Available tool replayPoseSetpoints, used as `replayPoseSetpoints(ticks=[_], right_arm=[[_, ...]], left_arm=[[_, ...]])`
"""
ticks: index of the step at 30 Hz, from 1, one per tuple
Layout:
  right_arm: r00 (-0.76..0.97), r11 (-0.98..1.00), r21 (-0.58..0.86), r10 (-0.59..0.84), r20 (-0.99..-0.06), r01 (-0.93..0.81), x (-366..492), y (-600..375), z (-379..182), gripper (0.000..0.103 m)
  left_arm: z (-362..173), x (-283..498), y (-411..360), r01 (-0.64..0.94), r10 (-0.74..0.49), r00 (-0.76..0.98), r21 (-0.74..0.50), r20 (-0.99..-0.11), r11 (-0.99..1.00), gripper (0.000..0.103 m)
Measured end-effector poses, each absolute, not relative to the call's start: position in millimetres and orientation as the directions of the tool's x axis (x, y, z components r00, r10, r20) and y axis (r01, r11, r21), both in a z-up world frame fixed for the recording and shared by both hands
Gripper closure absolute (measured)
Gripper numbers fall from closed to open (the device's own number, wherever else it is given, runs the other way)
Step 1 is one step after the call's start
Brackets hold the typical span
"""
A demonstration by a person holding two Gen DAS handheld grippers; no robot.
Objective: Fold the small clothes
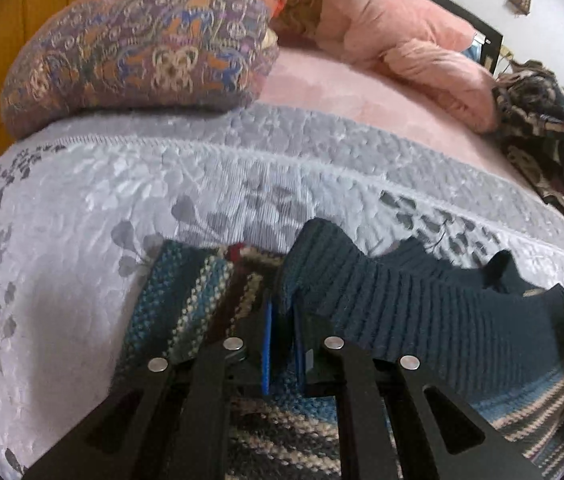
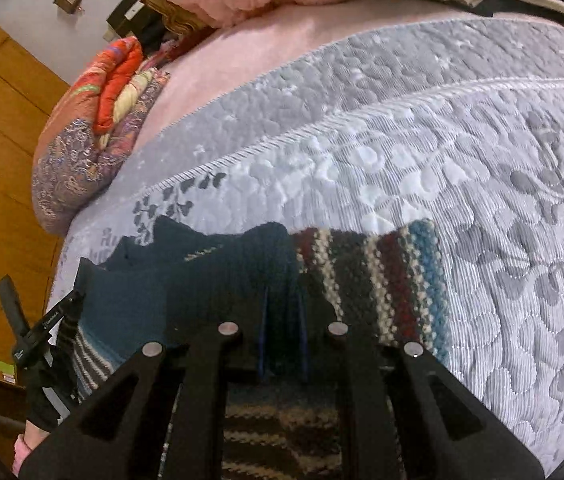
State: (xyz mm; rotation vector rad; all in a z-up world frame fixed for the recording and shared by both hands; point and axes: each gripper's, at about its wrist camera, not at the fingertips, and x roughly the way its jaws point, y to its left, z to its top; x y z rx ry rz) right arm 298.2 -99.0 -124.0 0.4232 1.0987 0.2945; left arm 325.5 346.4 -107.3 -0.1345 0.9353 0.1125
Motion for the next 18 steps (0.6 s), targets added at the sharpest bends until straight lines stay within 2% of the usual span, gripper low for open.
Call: replayPoseSetpoints(ticks=[4,6,8,10,14,16,18], right_arm=[[0.414,0.874,0.485,0.439,-0.797,0.007,300,-101,-128,0.09],[0.409,0.87,0.492,0.448,-0.795,0.003,297,-102,-123,0.08],[0.419,0.87,0.493,0.442,-0.793,0.016,291,-109,-112,0.065],[0.443,0.866,0.501,0.445,-0.778,0.009,282,-118,-98,0.063],[0.431,0.87,0.491,0.459,-0.777,-0.042,261,-129,-75,0.05],[0.409,0.881,0.47,0.451,-0.793,-0.057,250,-132,-73,0.049],[0.379,0.872,0.485,0.472,-0.796,-0.067,241,-132,-78,0.048]], left_arm=[[-112,326,349,-0.157,0.036,0.587,-0.07,-0.809,0.985,0.091],[-109,325,350,-0.167,0.04,0.582,-0.072,-0.813,0.983,0.085],[-98,324,352,-0.188,0.059,0.581,-0.064,-0.811,0.98,0.08],[-77,315,352,-0.205,0.09,0.61,-0.047,-0.787,0.978,0.076],[-41,292,338,-0.159,0.067,0.657,-0.051,-0.751,0.986,0.057],[-36,280,322,-0.118,0.028,0.653,-0.065,-0.757,0.991,0.053],[-43,273,306,-0.073,-0.034,0.628,-0.102,-0.778,0.992,0.045]])
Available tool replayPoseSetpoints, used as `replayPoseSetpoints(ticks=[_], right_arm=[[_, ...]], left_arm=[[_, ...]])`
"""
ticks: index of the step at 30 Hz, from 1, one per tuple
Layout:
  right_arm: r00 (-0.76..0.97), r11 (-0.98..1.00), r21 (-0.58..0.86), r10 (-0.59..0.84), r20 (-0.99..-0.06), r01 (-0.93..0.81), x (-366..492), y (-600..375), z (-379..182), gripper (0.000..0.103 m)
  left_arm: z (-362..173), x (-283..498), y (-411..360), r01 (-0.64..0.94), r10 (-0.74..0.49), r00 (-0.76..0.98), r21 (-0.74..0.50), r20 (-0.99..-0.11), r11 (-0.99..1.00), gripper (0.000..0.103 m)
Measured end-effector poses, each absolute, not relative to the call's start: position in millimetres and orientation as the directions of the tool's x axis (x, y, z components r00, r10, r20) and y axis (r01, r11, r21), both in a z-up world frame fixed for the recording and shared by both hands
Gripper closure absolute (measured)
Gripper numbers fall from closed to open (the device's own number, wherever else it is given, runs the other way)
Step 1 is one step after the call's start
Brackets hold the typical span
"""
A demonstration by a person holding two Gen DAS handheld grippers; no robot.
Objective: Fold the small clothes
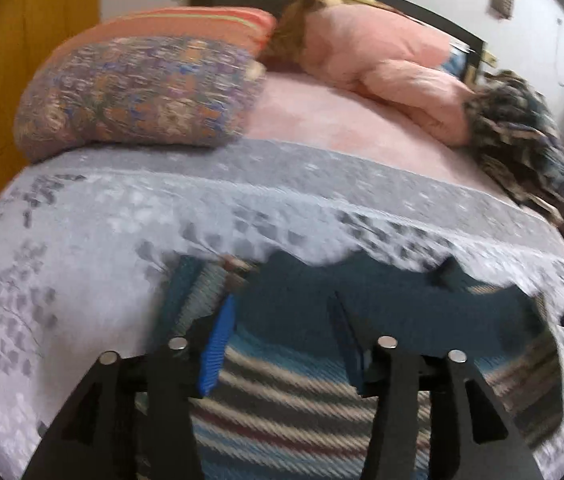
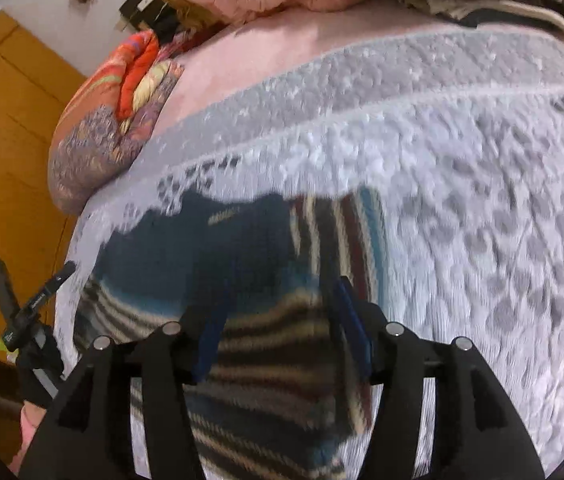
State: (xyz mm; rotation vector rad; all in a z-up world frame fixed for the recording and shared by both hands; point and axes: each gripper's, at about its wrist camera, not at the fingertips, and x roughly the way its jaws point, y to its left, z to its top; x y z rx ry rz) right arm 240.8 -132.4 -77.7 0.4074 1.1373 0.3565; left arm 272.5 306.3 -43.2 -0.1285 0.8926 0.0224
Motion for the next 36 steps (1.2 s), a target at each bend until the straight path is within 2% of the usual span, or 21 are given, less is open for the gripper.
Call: replayPoseSetpoints(ticks=[3,6,8,9,10,11,18,27,31,36], right_arm=[[0.335,0.869,0.49,0.484,-0.808,-0.073,231,-128,-90,0.048],[0.324,0.882,0.462,0.464,-0.824,-0.088,228,-123,-99,0.051],[0.316,0.887,0.454,0.457,-0.831,-0.088,229,-121,-104,0.071],[0.317,0.887,0.454,0.456,-0.831,-0.085,229,-122,-105,0.077],[0.322,0.886,0.457,0.457,-0.829,-0.079,229,-124,-106,0.09],[0.324,0.882,0.465,0.463,-0.825,-0.076,229,-126,-105,0.091],[0.371,0.826,0.558,0.544,-0.752,-0.081,216,-141,-80,0.092],[0.344,0.879,0.476,0.458,-0.82,-0.035,218,-140,-111,0.092],[0.335,0.876,0.483,0.456,-0.825,-0.003,219,-141,-128,0.09],[0.344,0.879,0.477,0.453,-0.823,-0.017,215,-139,-117,0.086]], left_arm=[[-64,268,284,-0.019,-0.096,0.566,-0.129,-0.819,0.991,0.045],[-82,267,264,0.017,-0.108,0.523,-0.116,-0.845,0.993,0.045],[-94,266,257,0.025,-0.104,0.502,-0.106,-0.858,0.994,0.045],[-97,265,255,0.026,-0.098,0.502,-0.098,-0.859,0.995,0.044],[-98,263,253,0.029,-0.091,0.507,-0.088,-0.857,0.996,0.044],[-99,262,251,0.038,-0.082,0.516,-0.073,-0.852,0.997,0.043],[-100,253,250,0.042,-0.071,0.546,-0.057,-0.835,0.997,0.043],[-99,244,248,0.061,-0.075,0.57,-0.048,-0.818,0.997,0.043],[-100,240,248,0.064,-0.075,0.58,-0.046,-0.811,0.997,0.043],[-92,233,244,0.075,-0.079,0.602,-0.043,-0.795,0.996,0.043]])
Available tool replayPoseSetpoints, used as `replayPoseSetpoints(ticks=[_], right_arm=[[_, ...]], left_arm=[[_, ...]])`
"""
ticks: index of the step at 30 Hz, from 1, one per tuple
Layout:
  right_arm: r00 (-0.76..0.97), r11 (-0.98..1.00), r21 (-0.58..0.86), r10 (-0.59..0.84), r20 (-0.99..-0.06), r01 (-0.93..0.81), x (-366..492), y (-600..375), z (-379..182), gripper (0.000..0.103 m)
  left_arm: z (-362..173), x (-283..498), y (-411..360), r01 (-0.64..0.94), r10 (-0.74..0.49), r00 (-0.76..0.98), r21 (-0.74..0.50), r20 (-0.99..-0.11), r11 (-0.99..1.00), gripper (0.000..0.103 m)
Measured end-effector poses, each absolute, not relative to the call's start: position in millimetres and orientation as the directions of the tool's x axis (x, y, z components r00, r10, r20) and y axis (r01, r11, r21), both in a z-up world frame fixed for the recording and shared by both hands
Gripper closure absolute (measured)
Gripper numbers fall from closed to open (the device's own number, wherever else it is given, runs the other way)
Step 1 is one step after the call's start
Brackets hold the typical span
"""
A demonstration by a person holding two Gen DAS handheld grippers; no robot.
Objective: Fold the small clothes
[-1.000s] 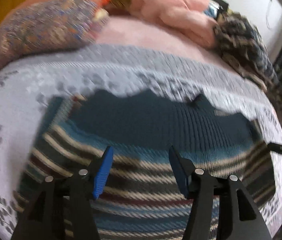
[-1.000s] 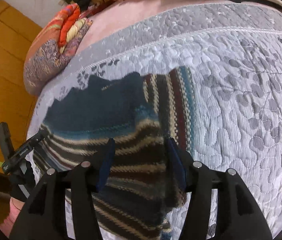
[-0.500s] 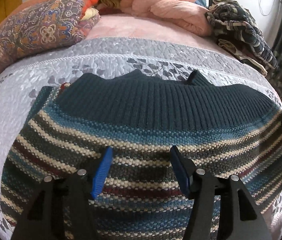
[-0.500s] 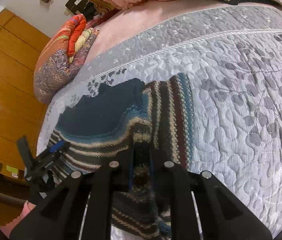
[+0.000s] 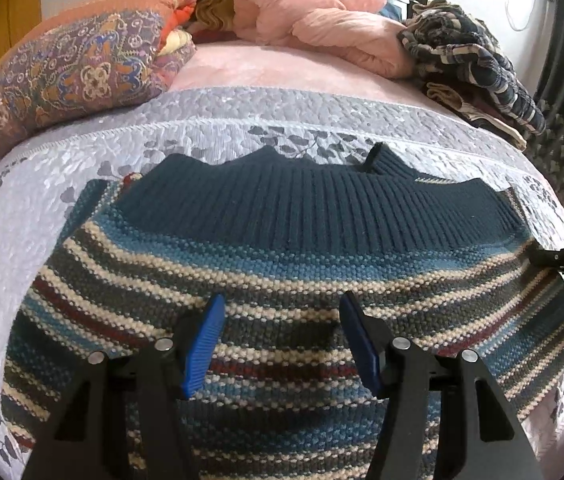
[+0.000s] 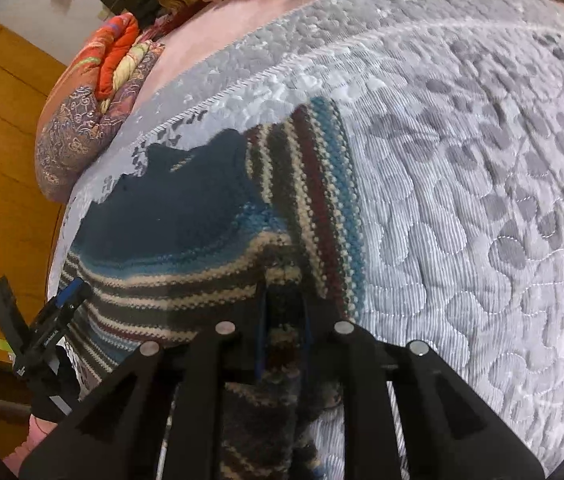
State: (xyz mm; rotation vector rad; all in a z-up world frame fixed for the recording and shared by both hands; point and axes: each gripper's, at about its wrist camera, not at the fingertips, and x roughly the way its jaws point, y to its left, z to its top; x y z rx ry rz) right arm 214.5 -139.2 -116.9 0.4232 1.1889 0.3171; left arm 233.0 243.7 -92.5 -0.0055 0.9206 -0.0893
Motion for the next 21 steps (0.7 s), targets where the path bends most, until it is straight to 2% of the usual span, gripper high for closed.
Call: replayPoseSetpoints(ticks=[1,5,8,11,14,15,16,19,21], right_arm=[[0.348,0.878,0.477,0.455,-0.82,-0.026,212,-139,-112,0.084],[0.365,0.874,0.484,0.461,-0.809,-0.033,197,-143,-94,0.059],[0.343,0.87,0.491,0.476,-0.81,-0.046,179,-144,-90,0.056],[0.319,0.872,0.487,0.478,-0.819,-0.055,156,-144,-92,0.048],[0.287,0.869,0.492,0.485,-0.826,-0.051,141,-143,-101,0.047],[0.269,0.864,0.499,0.496,-0.826,-0.061,135,-141,-106,0.048],[0.26,0.864,0.498,0.498,-0.827,-0.069,131,-140,-109,0.056],[0.239,0.866,0.491,0.498,-0.834,-0.092,125,-133,-114,0.087],[0.248,0.863,0.496,0.502,-0.828,-0.093,126,-133,-110,0.089]], left_arm=[[-90,231,242,0.079,-0.081,0.608,-0.041,-0.789,0.996,0.043],[-81,224,233,0.105,-0.094,0.629,-0.035,-0.772,0.994,0.043],[-76,219,226,0.123,-0.101,0.639,-0.029,-0.762,0.992,0.043],[-71,214,220,0.138,-0.11,0.649,-0.026,-0.753,0.99,0.043],[-67,209,213,0.157,-0.119,0.658,-0.019,-0.744,0.987,0.043],[-66,208,210,0.164,-0.122,0.66,-0.017,-0.741,0.986,0.043],[-65,207,208,0.169,-0.124,0.661,-0.015,-0.74,0.986,0.043],[-65,206,204,0.175,-0.128,0.661,-0.013,-0.739,0.984,0.043],[-66,206,201,0.179,-0.129,0.658,-0.012,-0.742,0.984,0.043]])
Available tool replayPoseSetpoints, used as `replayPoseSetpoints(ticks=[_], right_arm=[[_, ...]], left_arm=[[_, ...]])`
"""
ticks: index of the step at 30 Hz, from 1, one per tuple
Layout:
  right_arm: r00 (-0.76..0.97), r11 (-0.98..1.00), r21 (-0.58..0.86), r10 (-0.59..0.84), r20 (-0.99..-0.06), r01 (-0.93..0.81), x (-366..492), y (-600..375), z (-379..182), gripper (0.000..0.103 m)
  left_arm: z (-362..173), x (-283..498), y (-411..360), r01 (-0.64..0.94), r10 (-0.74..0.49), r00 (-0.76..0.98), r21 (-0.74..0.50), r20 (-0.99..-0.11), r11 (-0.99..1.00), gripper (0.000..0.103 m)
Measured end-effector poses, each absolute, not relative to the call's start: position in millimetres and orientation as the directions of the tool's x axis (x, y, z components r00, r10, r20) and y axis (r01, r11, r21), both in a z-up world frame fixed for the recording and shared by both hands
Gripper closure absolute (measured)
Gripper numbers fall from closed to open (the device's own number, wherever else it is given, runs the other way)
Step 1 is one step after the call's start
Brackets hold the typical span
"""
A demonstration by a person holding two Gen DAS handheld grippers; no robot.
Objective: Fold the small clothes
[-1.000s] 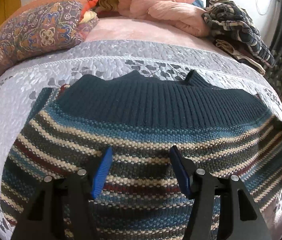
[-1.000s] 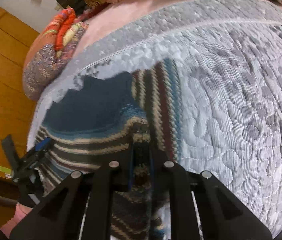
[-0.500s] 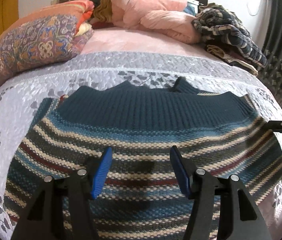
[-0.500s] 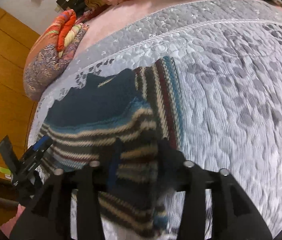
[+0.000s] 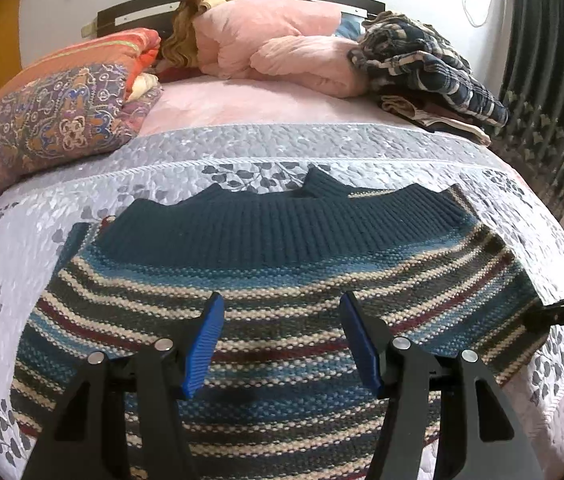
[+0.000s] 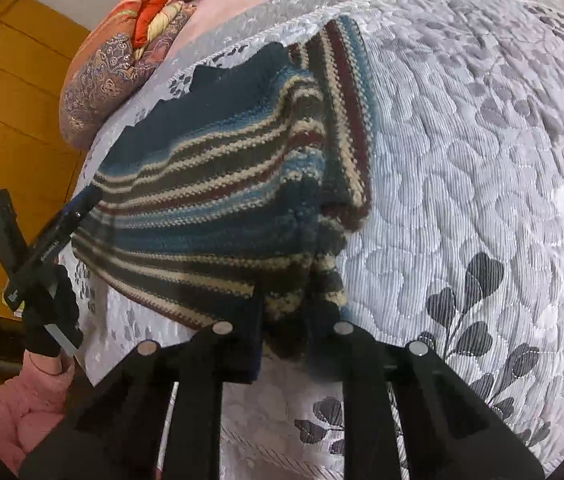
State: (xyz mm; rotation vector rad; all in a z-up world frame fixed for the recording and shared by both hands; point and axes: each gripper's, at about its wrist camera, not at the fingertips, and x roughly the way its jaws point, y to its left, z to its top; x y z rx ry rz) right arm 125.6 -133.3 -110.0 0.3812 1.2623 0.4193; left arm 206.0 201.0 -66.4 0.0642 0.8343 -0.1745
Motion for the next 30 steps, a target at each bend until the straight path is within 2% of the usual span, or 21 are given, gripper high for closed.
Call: replayPoseSetpoints(ticks=[6,9,19,30], right_arm=[[0.294,0.816,0.562,0.574,-0.764,-0.132,118,-143,-79,0.09],[0.298,0.814,0.566,0.576,-0.761,-0.128,116,-147,-77,0.091],[0.218,0.837,0.546,0.539,-0.814,-0.034,119,-157,-128,0.091],[0.215,0.845,0.534,0.527,-0.822,-0.031,121,-154,-141,0.091]], left_arm=[[-68,205,197,0.183,-0.129,0.659,-0.008,-0.741,0.983,0.043],[-69,204,196,0.189,-0.129,0.655,-0.004,-0.744,0.982,0.043],[-79,205,194,0.2,-0.125,0.639,0.007,-0.759,0.98,0.043],[-85,205,194,0.199,-0.118,0.626,0.011,-0.771,0.98,0.043]])
